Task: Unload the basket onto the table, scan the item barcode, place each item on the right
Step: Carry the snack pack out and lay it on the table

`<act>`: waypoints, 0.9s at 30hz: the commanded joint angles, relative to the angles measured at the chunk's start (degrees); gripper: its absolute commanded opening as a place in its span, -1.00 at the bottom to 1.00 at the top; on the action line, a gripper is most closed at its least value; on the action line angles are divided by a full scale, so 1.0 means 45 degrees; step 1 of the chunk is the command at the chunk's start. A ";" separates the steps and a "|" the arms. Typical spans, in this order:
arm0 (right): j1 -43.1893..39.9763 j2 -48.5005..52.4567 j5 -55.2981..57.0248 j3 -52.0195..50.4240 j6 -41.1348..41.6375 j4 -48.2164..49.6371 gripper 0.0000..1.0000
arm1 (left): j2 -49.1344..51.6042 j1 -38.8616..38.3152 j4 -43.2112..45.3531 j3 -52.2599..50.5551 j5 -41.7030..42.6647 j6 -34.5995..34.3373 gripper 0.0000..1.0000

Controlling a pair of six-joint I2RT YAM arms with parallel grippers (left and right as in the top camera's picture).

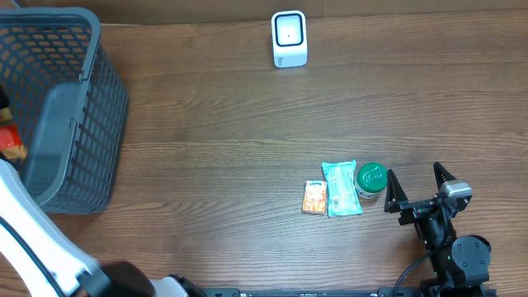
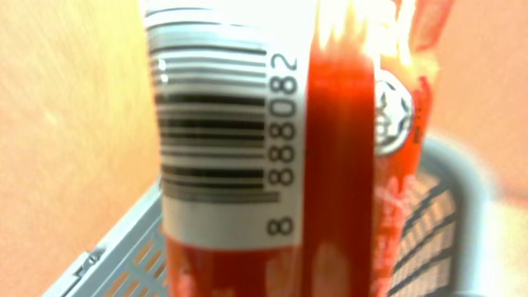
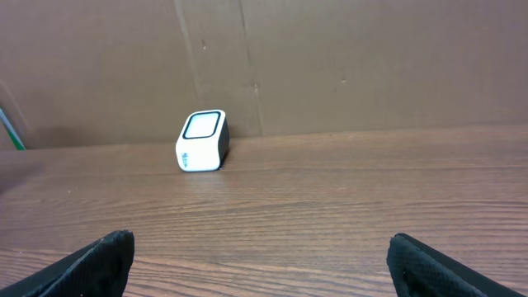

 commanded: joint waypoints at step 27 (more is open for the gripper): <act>-0.0044 -0.0102 0.0010 -0.0136 0.0034 0.0058 1.00 | -0.2477 -1.2094 -0.6567 -0.3876 -0.0787 -0.5474 -0.92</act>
